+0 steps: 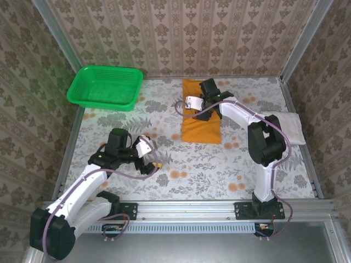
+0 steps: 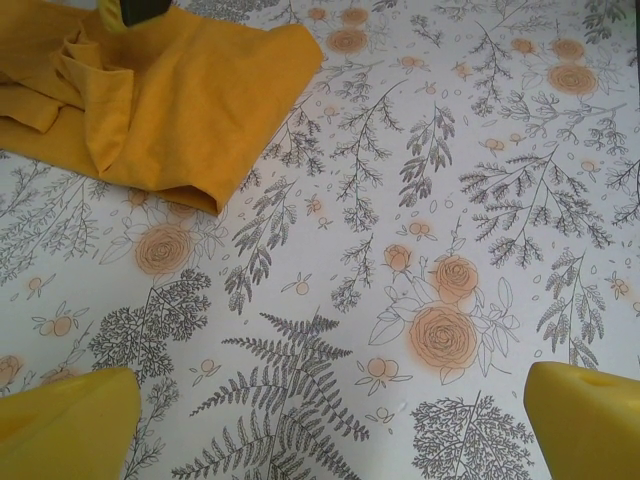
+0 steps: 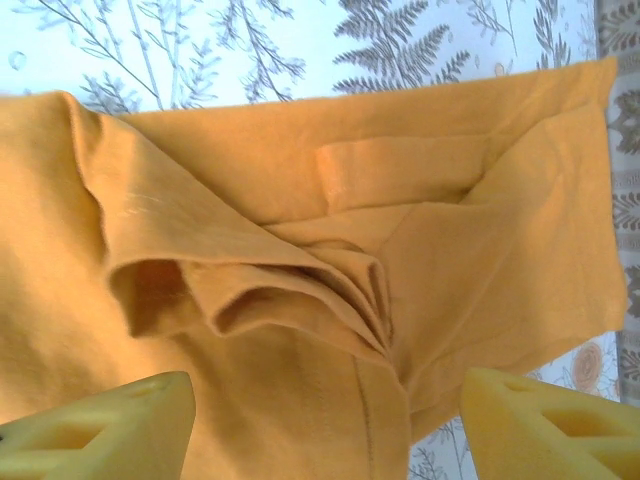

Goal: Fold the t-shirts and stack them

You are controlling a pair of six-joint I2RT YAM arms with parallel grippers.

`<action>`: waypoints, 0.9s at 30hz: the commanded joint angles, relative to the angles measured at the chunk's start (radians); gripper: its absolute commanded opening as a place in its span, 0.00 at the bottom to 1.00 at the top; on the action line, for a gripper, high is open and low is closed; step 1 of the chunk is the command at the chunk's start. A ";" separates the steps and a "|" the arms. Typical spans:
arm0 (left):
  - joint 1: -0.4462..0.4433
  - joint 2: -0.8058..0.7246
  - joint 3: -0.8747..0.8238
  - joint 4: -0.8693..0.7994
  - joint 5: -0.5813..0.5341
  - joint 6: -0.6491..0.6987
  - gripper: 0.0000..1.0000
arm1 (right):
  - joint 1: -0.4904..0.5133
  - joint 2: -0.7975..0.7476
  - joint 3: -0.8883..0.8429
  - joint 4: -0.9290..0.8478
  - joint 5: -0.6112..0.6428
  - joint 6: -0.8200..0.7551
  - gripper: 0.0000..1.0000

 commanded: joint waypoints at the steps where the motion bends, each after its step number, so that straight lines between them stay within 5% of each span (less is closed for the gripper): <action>1: 0.011 -0.010 0.001 0.014 0.021 -0.015 1.00 | 0.017 0.000 -0.051 0.088 0.006 0.032 0.72; 20: 0.014 -0.008 0.002 0.013 0.004 -0.015 1.00 | 0.016 0.289 0.293 0.138 0.112 0.090 0.72; 27: 0.014 -0.015 0.006 0.012 0.004 -0.027 1.00 | 0.008 0.155 0.147 0.221 0.120 0.183 0.72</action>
